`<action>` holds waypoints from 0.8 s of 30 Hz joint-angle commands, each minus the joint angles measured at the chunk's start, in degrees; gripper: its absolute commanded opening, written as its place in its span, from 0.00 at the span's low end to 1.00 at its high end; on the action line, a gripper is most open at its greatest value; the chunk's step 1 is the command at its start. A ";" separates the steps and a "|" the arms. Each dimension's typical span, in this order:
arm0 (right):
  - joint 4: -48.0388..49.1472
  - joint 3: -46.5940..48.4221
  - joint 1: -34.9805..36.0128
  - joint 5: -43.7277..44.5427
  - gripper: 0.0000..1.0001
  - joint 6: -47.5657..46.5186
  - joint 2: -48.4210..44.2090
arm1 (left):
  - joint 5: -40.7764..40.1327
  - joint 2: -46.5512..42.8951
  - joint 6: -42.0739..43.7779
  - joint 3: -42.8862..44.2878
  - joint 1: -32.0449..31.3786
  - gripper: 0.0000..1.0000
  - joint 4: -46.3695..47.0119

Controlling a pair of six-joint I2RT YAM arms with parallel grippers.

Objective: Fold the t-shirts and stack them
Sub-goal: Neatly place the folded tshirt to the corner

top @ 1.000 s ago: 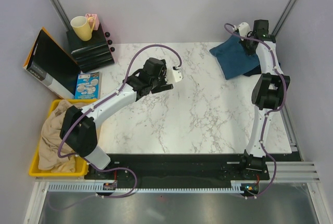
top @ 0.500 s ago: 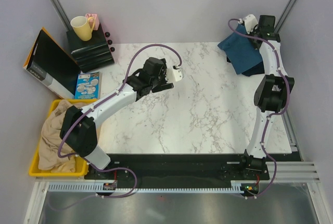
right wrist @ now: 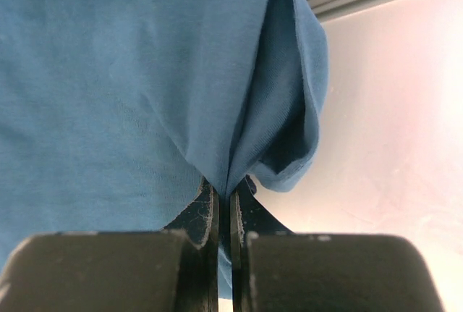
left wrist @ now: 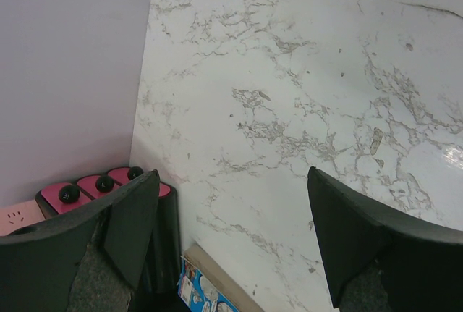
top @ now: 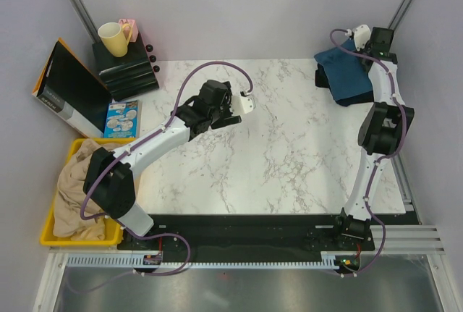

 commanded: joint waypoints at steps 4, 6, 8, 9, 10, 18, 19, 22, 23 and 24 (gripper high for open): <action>5.91 -0.85 -1.53 2.98 0.00 1.38 2.89 | -0.82 -1.09 0.95 0.62 -0.27 0.90 1.30; 6.70 -1.11 -1.79 3.08 0.00 1.38 3.59 | -1.00 -1.09 1.04 0.71 -0.36 0.90 1.13; 7.41 -1.03 -2.06 3.86 0.00 1.55 4.20 | -1.08 -1.09 0.95 0.88 -0.36 0.90 0.95; 7.67 -1.03 -2.14 4.04 0.00 1.56 4.38 | -1.08 -1.09 1.04 0.79 -0.45 0.90 0.86; 8.20 -1.03 -2.41 4.22 0.00 1.64 4.56 | -1.17 -1.00 1.04 0.79 -0.45 0.90 0.69; 10.22 -0.85 -3.11 5.89 0.00 1.47 6.67 | -1.44 -0.65 0.95 1.32 -0.80 0.90 0.16; 10.40 -0.85 -3.20 6.06 0.00 1.38 7.02 | -1.52 -0.47 0.95 1.41 -0.80 0.90 0.07; 10.57 -0.85 -3.20 7.12 0.05 1.03 7.90 | -1.61 -0.30 1.04 1.50 -0.89 0.90 0.07; 10.57 -1.02 -3.20 7.47 0.09 1.12 8.07 | -1.70 -0.38 0.96 1.58 -0.98 0.90 0.07; 10.75 -1.11 -3.20 7.91 0.16 1.12 8.16 | -1.70 -0.30 0.95 1.59 -0.98 0.90 -0.10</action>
